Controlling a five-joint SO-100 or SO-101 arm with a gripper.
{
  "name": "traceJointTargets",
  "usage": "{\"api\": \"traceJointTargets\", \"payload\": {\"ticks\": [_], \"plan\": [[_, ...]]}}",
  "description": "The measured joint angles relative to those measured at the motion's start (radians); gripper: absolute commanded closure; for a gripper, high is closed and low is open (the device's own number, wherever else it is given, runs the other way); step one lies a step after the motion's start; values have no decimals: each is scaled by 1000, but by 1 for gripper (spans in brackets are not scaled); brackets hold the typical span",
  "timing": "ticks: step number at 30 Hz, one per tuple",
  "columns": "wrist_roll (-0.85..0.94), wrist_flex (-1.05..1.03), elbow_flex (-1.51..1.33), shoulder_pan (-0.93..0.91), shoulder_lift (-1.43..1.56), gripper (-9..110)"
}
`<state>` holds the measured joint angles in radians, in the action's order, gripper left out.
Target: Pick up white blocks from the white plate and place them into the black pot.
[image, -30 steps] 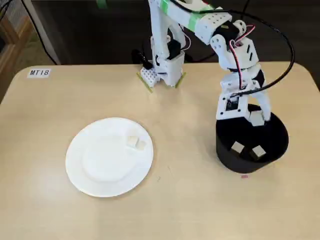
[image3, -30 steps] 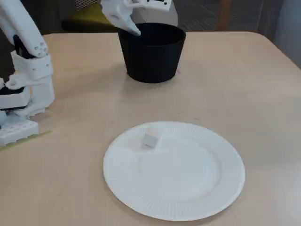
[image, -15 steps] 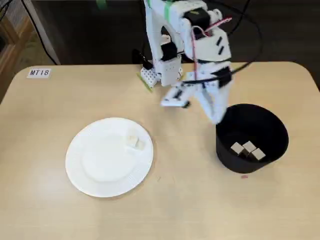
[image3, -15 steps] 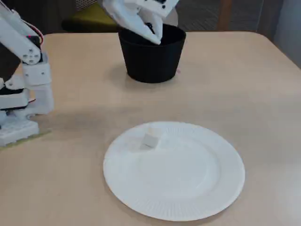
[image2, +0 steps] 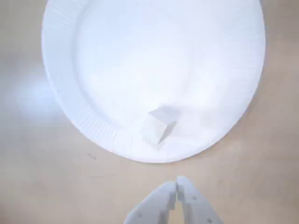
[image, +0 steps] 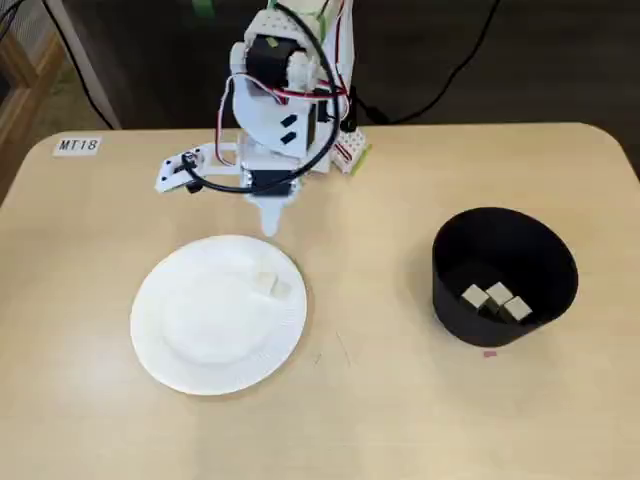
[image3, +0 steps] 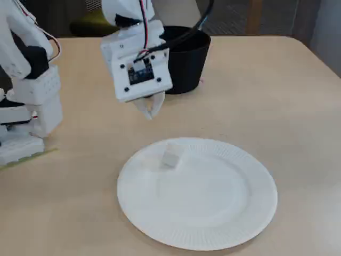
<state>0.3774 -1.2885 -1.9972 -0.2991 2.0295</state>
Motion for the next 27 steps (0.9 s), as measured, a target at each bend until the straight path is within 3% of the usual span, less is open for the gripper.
{"api": "traceJointTargets", "payload": {"ticks": [5, 6, 8, 12, 27], "plan": [[-169, 20, 8, 34, -60, 104], [-201, 21, 12, 40, -71, 100], [-245, 21, 18, 52, -95, 79], [-256, 21, 23, 64, -104, 71], [-288, 20, 61, -9, -288, 73]]}}
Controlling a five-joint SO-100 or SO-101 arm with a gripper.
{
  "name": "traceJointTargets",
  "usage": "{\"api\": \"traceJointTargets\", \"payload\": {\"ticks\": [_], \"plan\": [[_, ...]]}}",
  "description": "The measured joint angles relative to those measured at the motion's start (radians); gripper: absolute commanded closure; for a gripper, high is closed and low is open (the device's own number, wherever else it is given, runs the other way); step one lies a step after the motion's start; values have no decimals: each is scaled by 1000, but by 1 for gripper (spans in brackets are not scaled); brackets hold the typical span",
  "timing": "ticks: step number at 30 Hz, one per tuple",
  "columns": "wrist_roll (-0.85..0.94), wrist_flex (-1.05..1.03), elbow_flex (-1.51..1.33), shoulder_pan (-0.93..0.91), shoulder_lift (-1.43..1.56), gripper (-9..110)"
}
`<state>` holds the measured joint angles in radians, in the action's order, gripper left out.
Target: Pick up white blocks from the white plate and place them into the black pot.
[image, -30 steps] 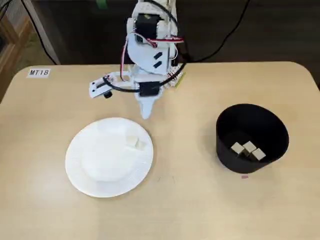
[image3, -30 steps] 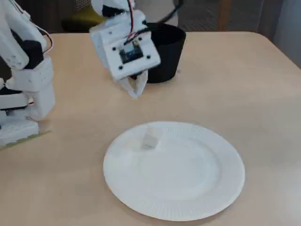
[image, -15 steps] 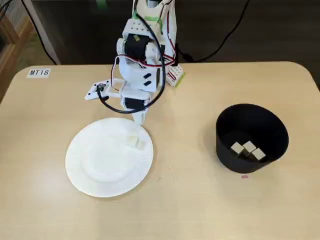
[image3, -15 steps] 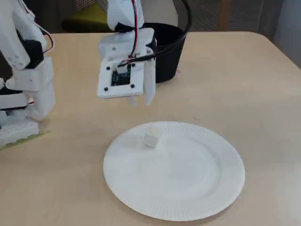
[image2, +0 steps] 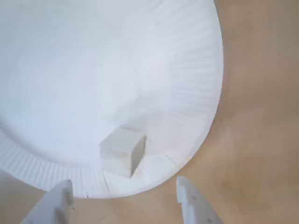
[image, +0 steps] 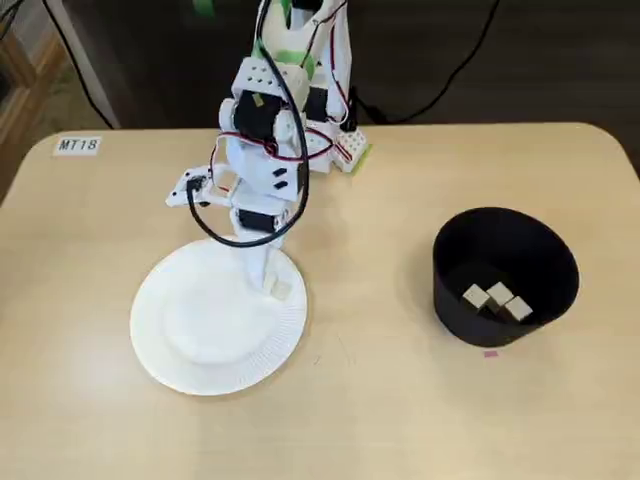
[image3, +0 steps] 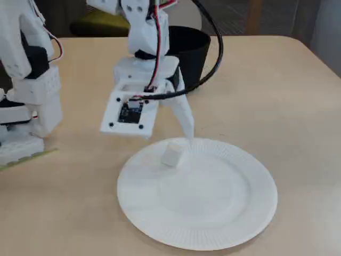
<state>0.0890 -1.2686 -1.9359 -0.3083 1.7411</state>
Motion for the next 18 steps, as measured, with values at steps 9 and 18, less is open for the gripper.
{"api": "traceJointTargets", "payload": {"ticks": [9, 18], "plan": [[-15, 0, 117, 5, -169, 80], [-44, 0, 236, 5, -344, 104]]}}
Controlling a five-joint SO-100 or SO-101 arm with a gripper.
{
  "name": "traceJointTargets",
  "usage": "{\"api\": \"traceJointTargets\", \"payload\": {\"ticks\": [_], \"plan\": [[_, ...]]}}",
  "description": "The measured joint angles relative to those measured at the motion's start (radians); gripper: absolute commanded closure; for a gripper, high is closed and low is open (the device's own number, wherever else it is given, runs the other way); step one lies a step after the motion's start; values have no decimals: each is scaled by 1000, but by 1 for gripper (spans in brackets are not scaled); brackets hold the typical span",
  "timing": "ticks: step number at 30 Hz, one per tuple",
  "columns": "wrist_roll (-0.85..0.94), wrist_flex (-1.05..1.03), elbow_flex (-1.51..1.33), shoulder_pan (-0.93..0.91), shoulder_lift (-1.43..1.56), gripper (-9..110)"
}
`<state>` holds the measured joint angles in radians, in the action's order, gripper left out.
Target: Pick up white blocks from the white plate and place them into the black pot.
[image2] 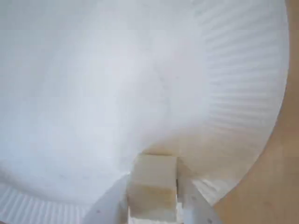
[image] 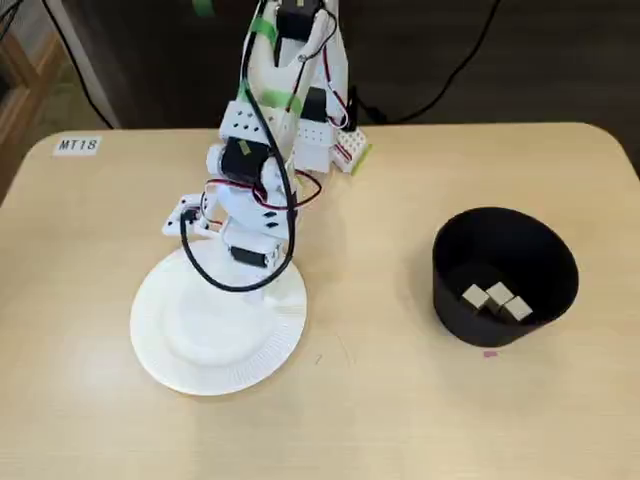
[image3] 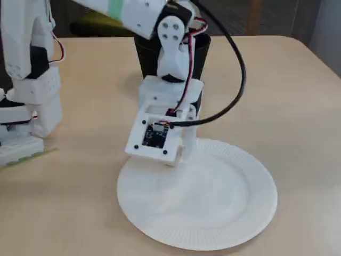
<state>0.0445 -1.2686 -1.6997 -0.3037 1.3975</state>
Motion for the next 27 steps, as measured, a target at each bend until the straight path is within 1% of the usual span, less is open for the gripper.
{"api": "traceJointTargets", "payload": {"ticks": [4, 9, 13, 16, 21, 24, 27], "plan": [[-6, 2, 67, -14, -84, 104], [6, 37, 80, -29, -91, 104], [21, 101, 77, -38, -38, 104], [61, 187, 77, -31, 84, 104], [152, 374, 77, 92, 342, 104], [183, 472, 77, 210, 482, 104], [193, 512, 77, 357, 598, 104]]}}
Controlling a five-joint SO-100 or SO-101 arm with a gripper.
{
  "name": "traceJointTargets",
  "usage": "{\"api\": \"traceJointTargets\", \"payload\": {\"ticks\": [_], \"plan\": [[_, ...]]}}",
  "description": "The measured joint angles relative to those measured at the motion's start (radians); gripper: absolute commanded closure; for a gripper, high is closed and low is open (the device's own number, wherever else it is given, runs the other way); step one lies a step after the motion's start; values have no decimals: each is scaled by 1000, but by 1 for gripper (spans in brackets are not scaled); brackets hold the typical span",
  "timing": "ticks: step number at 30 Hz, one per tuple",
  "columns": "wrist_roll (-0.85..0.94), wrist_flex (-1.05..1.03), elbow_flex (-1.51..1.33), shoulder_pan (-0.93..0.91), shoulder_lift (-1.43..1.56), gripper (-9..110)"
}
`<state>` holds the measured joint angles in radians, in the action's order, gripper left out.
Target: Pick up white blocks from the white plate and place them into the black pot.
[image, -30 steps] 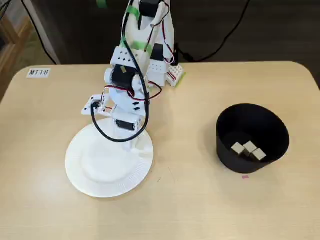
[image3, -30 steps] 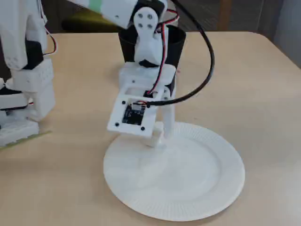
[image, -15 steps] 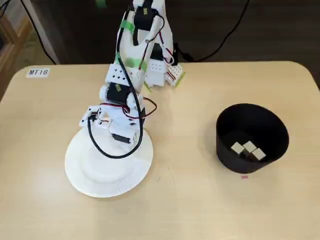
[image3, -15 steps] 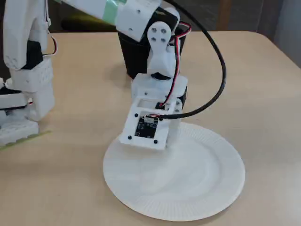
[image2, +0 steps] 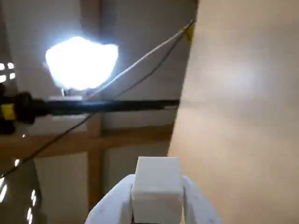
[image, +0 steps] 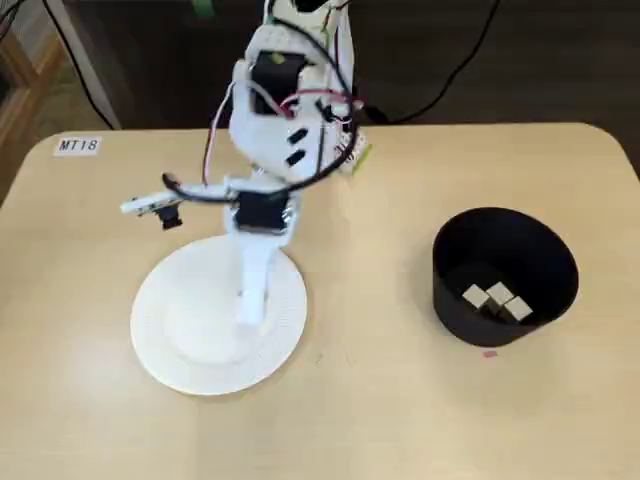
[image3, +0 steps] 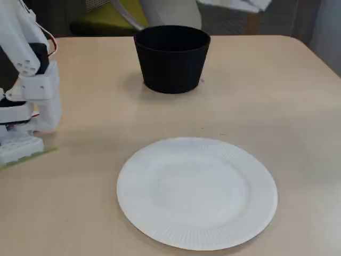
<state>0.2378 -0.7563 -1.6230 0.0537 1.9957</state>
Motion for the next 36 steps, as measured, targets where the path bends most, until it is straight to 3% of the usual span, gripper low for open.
{"api": "traceJointTargets", "payload": {"ticks": [11, 21, 26, 29, 31, 34, 36], "plan": [[-114, 238, -407, 580, 163, 104], [-140, 416, -676, 638, 110, 104], [-126, 422, -681, 638, 98, 73], [-120, 422, -681, 638, 98, 67], [-118, 422, -681, 630, 98, 75], [-117, 420, -681, 607, 112, 104], [-118, 402, -681, 580, 158, 104]]}}
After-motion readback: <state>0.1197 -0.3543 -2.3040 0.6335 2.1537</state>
